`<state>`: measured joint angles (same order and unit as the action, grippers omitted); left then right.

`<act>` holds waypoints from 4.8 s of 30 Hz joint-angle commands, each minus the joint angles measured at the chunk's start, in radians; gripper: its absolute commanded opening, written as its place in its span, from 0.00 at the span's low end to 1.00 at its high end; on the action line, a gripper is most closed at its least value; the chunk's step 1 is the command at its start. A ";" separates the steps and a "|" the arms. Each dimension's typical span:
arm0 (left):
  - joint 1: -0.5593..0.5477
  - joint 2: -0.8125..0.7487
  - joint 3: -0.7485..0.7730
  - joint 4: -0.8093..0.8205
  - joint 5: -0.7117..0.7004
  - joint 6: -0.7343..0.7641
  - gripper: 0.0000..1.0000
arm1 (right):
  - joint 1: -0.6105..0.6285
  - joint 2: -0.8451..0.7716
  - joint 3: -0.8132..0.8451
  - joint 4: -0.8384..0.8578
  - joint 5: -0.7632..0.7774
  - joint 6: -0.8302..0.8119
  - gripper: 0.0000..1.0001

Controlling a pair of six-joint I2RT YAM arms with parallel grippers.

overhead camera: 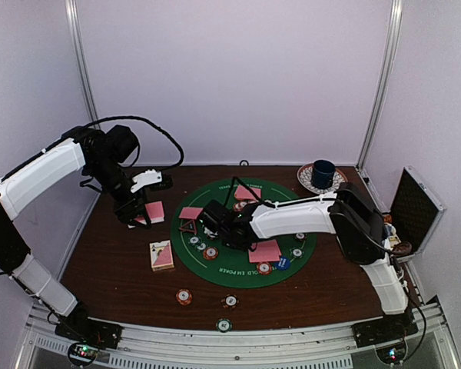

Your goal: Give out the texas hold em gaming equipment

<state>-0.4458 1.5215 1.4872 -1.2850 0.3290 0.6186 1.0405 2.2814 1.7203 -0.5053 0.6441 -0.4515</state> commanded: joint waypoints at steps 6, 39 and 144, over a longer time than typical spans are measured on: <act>0.006 -0.012 0.043 -0.010 0.025 -0.001 0.00 | 0.006 -0.131 -0.017 -0.092 -0.122 0.092 0.83; 0.006 -0.007 0.036 0.026 -0.006 -0.014 0.00 | -0.156 -0.247 -0.003 0.414 -1.481 1.516 0.94; 0.006 -0.016 0.033 -0.003 0.012 -0.006 0.00 | -0.331 -0.280 0.131 -0.033 -1.513 1.164 0.00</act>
<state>-0.4397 1.5223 1.5063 -1.3037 0.3546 0.5968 0.7555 2.0674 1.7649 -0.1398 -0.9730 1.0660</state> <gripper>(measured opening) 0.675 0.023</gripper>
